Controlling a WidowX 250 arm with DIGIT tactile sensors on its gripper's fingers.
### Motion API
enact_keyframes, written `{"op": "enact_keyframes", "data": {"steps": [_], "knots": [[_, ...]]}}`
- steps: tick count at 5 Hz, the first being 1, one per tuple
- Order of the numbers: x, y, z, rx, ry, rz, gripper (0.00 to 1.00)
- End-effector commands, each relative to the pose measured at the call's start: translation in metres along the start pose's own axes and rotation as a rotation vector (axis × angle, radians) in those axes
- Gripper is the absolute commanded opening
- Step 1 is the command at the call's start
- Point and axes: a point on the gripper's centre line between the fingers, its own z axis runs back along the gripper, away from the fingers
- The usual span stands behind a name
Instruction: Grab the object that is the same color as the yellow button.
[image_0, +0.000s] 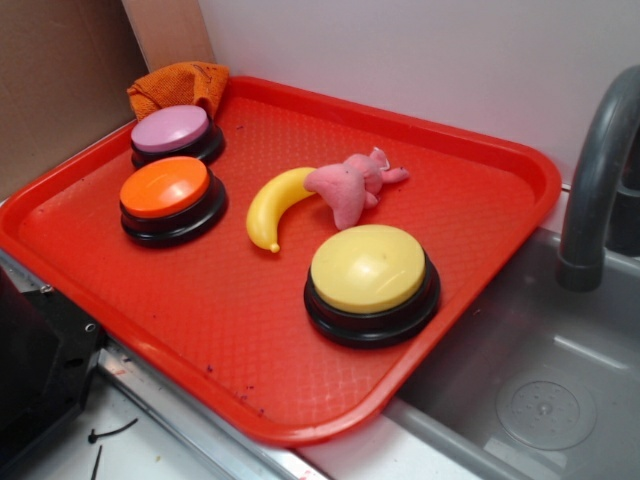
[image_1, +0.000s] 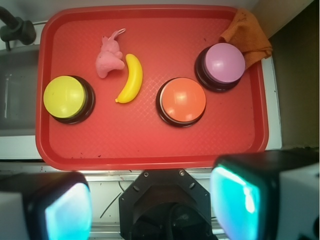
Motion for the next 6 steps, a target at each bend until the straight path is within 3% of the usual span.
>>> {"op": "enact_keyframes", "data": {"steps": [1, 3, 6], "knots": [[0.0, 0.0, 0.0, 0.0, 0.0, 0.0, 1.0], [0.021, -0.014, -0.056, 0.037, -0.082, -0.008, 1.0], [0.067, -0.008, -0.143, 0.081, -0.169, -0.057, 1.0]]}}
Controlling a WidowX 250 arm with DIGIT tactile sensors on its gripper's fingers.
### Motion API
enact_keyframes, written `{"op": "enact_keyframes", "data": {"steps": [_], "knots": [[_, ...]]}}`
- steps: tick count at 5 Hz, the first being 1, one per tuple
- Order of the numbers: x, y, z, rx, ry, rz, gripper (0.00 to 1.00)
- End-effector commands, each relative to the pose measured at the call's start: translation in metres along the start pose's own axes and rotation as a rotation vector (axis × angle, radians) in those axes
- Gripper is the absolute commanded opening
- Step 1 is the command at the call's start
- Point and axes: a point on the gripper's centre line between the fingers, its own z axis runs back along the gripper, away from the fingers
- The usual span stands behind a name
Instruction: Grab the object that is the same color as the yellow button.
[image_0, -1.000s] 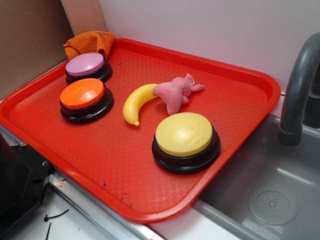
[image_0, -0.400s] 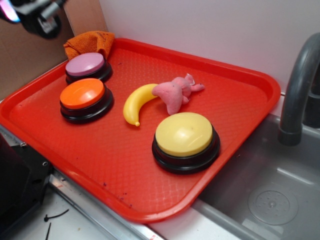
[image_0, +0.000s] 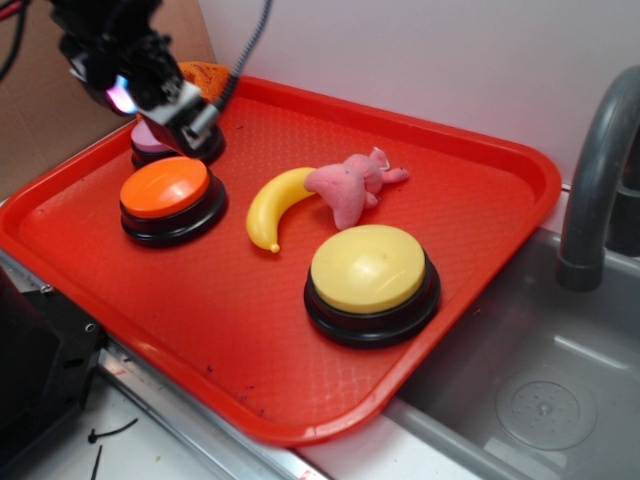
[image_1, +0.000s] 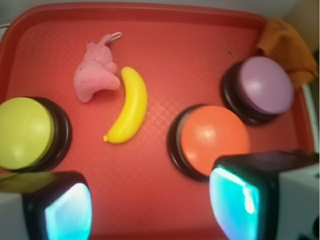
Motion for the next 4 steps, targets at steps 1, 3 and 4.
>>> {"op": "enact_keyframes", "data": {"steps": [1, 3, 4], "knots": [[0.034, -0.003, -0.052, 0.019, -0.075, -0.091, 1.0], [0.052, -0.009, -0.096, 0.068, -0.081, -0.142, 1.0], [0.051, -0.009, -0.107, 0.068, -0.06, -0.139, 1.0]]}}
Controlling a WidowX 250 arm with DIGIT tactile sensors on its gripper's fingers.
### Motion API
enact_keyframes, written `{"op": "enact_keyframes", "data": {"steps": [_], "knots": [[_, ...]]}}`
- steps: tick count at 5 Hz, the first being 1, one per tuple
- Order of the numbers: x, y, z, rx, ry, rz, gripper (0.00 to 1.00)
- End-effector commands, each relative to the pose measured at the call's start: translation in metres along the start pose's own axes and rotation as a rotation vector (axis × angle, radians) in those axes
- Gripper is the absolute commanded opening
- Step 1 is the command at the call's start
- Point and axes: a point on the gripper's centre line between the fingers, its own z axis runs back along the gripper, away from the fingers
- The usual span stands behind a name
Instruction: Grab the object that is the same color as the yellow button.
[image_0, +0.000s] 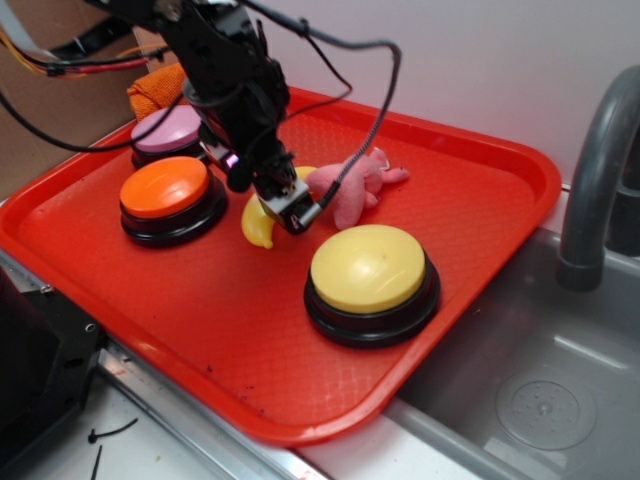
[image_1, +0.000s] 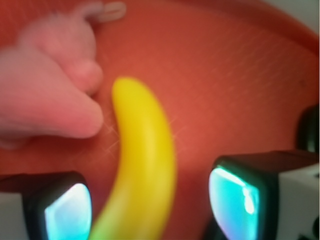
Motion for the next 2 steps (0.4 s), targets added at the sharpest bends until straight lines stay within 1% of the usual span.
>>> {"op": "enact_keyframes", "data": {"steps": [1, 2], "knots": [[0.0139, -0.0015, -0.0085, -0.01, -0.018, 0.016, 0.0], [0.0134, 0.0025, -0.0113, -0.018, -0.009, 0.03, 0.0]]}}
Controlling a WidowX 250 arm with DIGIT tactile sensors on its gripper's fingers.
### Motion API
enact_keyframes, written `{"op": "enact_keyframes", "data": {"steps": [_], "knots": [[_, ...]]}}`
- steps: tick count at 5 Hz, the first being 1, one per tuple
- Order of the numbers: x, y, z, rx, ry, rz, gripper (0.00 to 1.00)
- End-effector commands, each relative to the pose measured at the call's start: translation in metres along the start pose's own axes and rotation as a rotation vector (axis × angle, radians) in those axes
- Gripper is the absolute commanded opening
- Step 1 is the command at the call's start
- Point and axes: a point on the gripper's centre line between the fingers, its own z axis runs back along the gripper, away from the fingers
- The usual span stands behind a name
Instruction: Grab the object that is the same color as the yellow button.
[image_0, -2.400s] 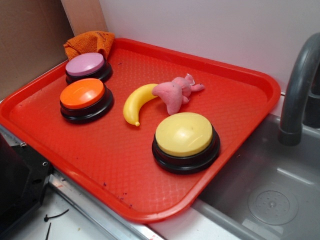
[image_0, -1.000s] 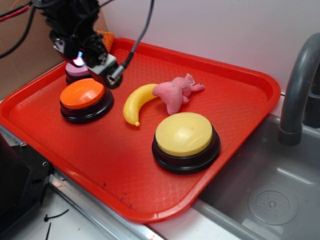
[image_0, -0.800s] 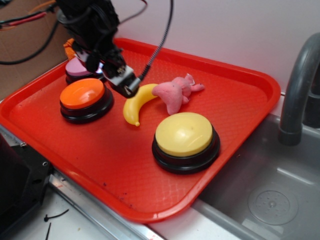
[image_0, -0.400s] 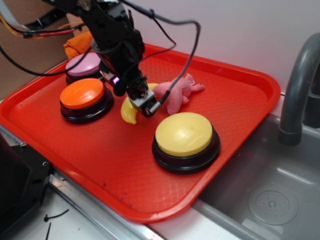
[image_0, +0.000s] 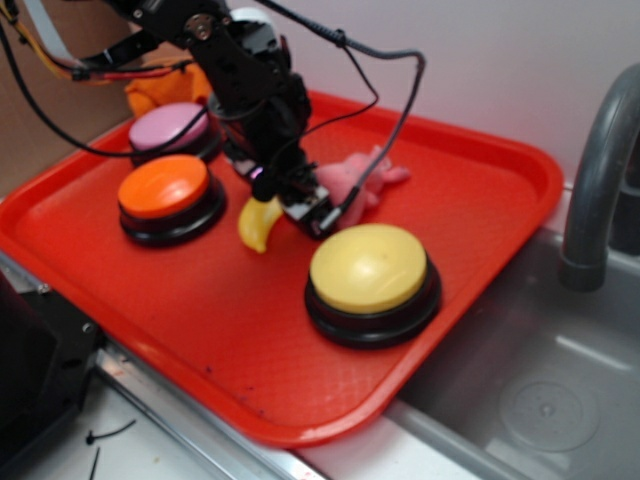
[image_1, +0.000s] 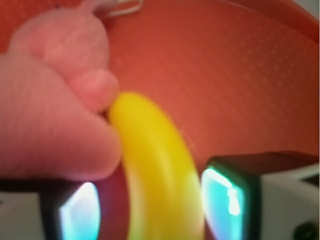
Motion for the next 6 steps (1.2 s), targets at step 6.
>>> {"op": "enact_keyframes", "data": {"steps": [6], "knots": [[0.044, 0.059, 0.156, -0.089, 0.201, 0.238, 0.0]]}}
